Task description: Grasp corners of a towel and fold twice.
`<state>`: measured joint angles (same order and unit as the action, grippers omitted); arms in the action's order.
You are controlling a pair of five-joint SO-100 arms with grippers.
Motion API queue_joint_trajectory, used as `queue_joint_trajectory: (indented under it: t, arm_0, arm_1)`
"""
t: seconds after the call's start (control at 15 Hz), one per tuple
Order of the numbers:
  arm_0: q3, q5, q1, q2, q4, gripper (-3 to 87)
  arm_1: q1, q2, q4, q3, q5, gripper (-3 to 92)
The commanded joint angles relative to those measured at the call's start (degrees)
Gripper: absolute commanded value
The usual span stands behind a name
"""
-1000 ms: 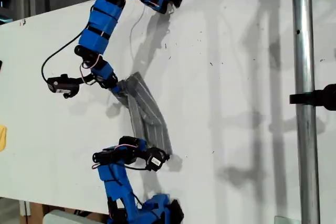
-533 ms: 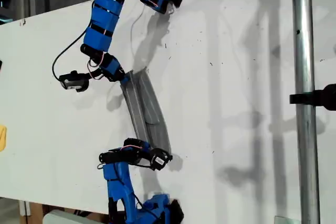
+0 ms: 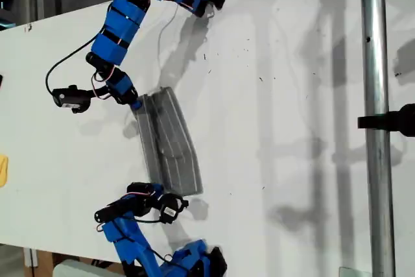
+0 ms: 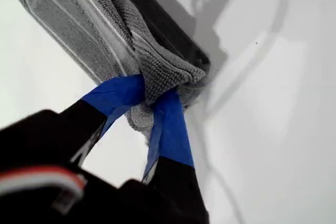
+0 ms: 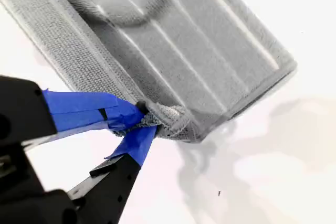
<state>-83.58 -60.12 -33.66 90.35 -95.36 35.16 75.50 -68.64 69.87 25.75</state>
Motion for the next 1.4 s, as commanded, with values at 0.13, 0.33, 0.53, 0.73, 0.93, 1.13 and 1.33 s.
queue_joint_trajectory:
  t: [0.13,0.33,0.53,0.73,0.93,1.13,1.33]
  arm_0:
    - [-7.47,-5.45,5.98,3.6,-1.14,-2.9]
    - [-9.76,-10.9,11.95,-1.58,1.05,-2.9]
    - [-5.8,-12.13,13.01,-10.02,2.64,-2.9]
    - [-2.64,-11.87,12.04,-14.68,3.34,-2.6]
    - [-1.41,-11.34,12.57,-14.68,2.64,11.2]
    - [2.37,-9.93,14.24,-14.5,-0.79,35.7]
    - [-1.32,-11.51,15.82,-5.1,-1.41,38.0]
  arm_1:
    - [0.0,5.27,1.85,2.99,0.0,-0.3]
    - [-0.35,3.78,-0.97,7.21,1.67,-0.3]
    - [0.53,2.37,-1.05,11.43,3.16,-0.3]
    - [1.67,-1.58,-1.14,11.6,3.34,-0.3]
    - [3.08,-5.63,-0.97,11.34,3.78,-0.3]
    - [4.39,-7.21,-1.76,10.81,4.04,1.5]
    - [4.31,-2.72,-4.13,10.81,5.01,26.0]
